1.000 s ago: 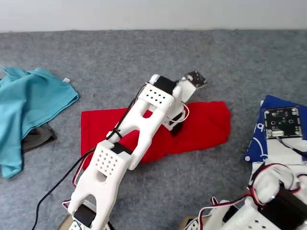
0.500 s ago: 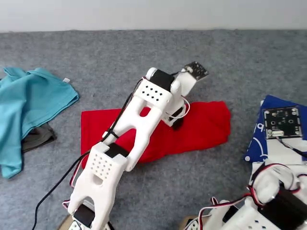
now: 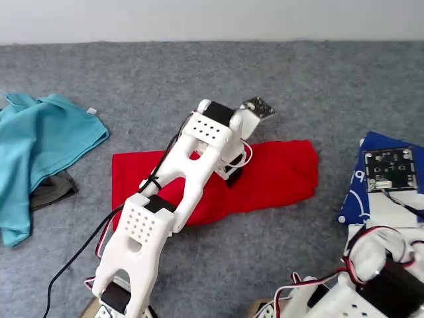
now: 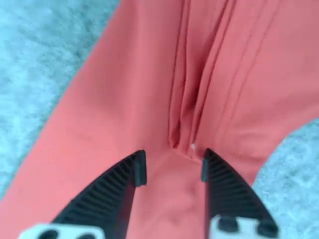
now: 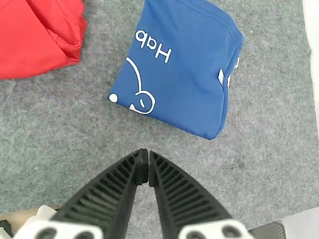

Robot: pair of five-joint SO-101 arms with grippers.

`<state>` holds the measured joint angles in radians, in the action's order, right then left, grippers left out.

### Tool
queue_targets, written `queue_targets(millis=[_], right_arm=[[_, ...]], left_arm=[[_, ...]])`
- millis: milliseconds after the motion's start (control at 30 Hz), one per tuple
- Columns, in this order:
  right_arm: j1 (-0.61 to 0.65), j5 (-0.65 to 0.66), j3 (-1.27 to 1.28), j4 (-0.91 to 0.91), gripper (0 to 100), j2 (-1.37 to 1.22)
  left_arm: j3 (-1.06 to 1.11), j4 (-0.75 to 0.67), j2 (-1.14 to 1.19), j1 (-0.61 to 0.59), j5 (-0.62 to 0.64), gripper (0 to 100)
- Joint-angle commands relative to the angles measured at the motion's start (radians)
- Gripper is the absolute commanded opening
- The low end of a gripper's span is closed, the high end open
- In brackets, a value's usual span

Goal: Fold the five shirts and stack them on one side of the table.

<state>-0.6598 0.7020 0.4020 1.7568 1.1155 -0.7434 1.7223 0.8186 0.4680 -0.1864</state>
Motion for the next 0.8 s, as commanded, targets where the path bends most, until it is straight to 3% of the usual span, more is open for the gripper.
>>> queue_targets(millis=[0, 167, 400, 767], right_arm=[[-0.012, 0.000, 0.000, 0.039, 1.3, 0.008], [-0.012, 0.003, 0.000, 0.039, 1.3, 0.008], [-0.012, 0.005, 0.000, 0.039, 1.4, 0.008], [-0.007, 0.006, 0.000, 0.039, 1.4, 0.007]], left_arm=[[-0.070, 0.034, -0.103, -0.026, 0.068, 18], [0.039, 0.034, -0.282, -0.110, 0.167, 18], [0.384, 0.029, -0.568, -0.308, 0.264, 24], [0.828, -0.110, -0.821, -0.603, 0.229, 24]])
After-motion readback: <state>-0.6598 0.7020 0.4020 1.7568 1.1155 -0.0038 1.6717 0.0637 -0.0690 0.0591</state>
